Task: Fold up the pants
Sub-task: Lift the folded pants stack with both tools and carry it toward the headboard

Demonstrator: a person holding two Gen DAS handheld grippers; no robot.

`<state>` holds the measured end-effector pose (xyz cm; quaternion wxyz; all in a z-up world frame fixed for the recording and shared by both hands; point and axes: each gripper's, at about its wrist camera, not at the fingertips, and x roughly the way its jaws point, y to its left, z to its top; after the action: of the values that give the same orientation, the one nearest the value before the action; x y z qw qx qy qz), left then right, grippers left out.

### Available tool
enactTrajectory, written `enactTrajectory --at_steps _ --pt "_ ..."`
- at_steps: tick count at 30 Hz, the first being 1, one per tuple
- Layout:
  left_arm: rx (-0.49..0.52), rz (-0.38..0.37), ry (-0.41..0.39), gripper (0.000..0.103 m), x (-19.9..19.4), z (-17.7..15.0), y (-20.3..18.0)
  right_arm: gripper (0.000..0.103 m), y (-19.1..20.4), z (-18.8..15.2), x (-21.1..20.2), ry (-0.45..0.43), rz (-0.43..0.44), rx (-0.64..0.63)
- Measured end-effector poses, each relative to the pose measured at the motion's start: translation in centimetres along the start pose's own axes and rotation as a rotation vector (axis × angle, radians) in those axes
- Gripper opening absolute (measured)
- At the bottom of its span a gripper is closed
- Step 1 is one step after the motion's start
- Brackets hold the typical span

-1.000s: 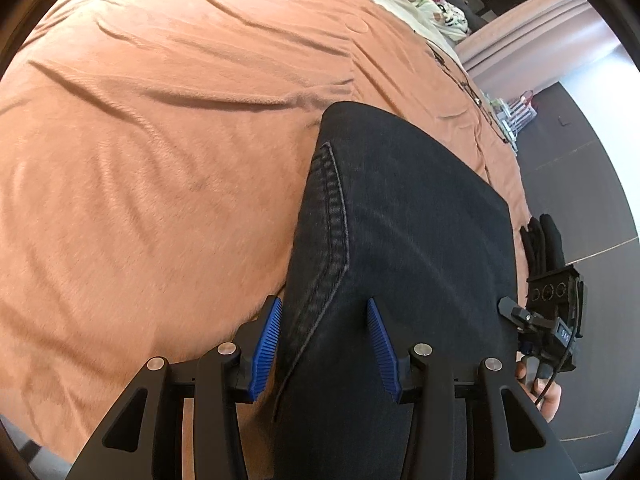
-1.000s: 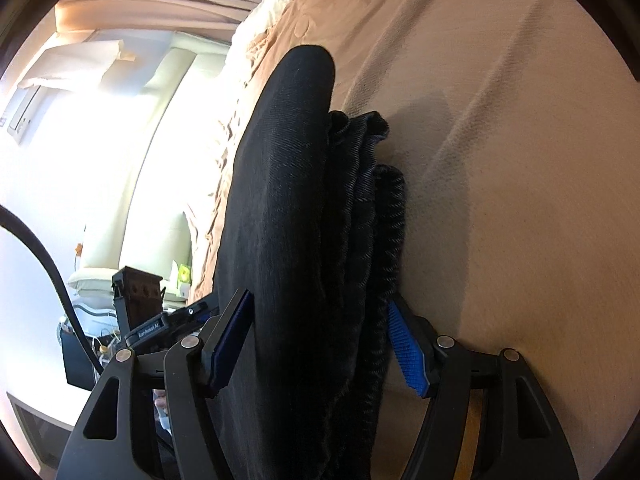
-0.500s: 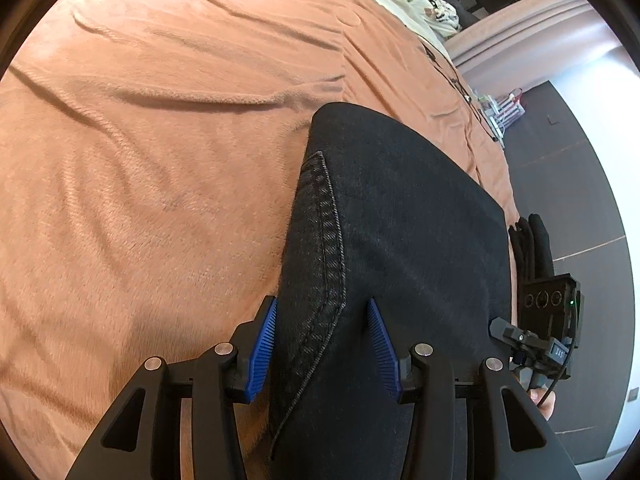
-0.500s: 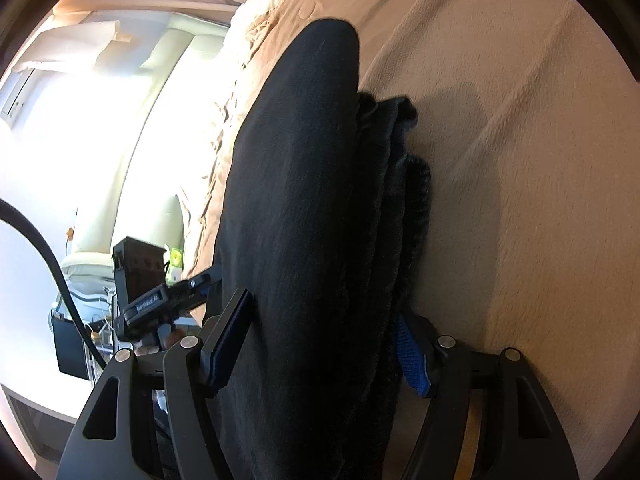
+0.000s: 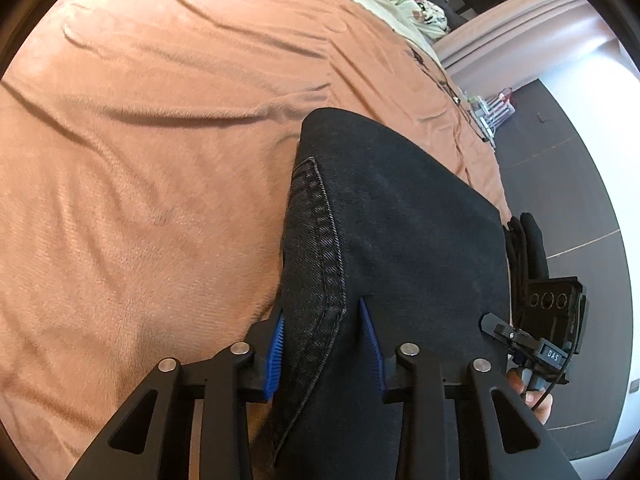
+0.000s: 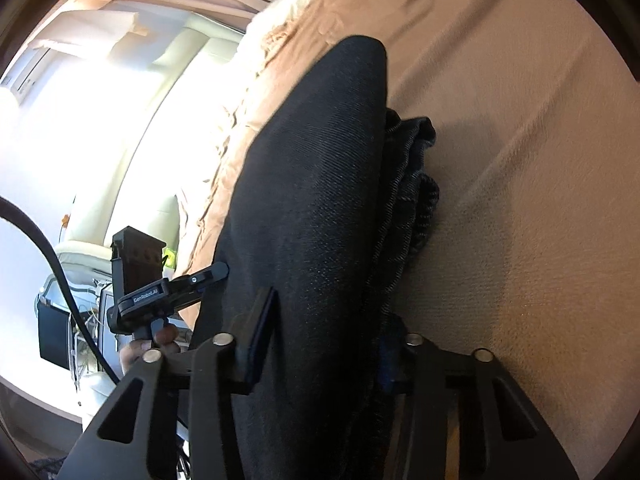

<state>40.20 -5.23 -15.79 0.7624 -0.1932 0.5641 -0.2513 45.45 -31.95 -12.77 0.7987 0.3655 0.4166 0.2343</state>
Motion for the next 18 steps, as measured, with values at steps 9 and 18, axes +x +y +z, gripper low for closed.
enactTrajectory --at_steps 9,18 --pt "0.039 -0.016 -0.045 0.030 -2.9 -0.8 -1.9 0.029 3.2 -0.9 -2.1 -0.036 0.020 -0.087" --pt "0.079 -0.036 -0.113 0.025 -6.6 -2.3 -3.7 0.026 4.8 -2.3 -3.7 -0.089 0.036 -0.132"
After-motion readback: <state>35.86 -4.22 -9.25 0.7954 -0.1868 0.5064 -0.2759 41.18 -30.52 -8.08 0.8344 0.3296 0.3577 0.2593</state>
